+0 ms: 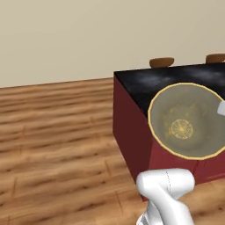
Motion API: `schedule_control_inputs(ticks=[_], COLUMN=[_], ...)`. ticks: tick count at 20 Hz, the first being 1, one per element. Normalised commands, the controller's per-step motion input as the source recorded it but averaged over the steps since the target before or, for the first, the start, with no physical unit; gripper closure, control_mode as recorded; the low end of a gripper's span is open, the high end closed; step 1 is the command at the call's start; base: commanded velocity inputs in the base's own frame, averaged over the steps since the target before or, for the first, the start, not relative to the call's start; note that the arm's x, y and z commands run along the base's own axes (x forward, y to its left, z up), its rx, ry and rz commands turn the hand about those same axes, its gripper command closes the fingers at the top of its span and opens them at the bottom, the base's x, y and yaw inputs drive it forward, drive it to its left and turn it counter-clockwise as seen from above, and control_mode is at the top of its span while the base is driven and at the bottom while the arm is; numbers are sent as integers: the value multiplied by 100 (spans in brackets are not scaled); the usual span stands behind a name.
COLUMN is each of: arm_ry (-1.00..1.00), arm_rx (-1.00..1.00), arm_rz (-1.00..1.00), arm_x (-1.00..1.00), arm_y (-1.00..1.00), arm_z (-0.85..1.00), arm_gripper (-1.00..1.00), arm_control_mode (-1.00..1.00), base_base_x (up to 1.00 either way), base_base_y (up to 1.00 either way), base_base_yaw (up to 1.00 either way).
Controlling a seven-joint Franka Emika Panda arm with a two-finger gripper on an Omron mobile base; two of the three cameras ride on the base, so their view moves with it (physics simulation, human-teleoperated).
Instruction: Move the bowls from the cabinet to the plates on the dining table.
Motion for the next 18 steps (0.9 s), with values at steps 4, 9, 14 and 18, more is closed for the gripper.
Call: schedule_control_inputs(ticks=[4,9,14,18], arm_ry=[0,0,0,0], arm_rx=[0,0,0,0], arm_rz=[0,0,0,0], arm_x=[0,0,0,0], arm_y=[0,0,0,0], arm_z=[0,0,0,0], arm_gripper=[100,100,100,100], arm_control_mode=[100,100,100,100], base_base_x=[39,34,28,29], base_base_y=[-60,-63,-66,-65], base_base_yaw=[0,0,0,0])
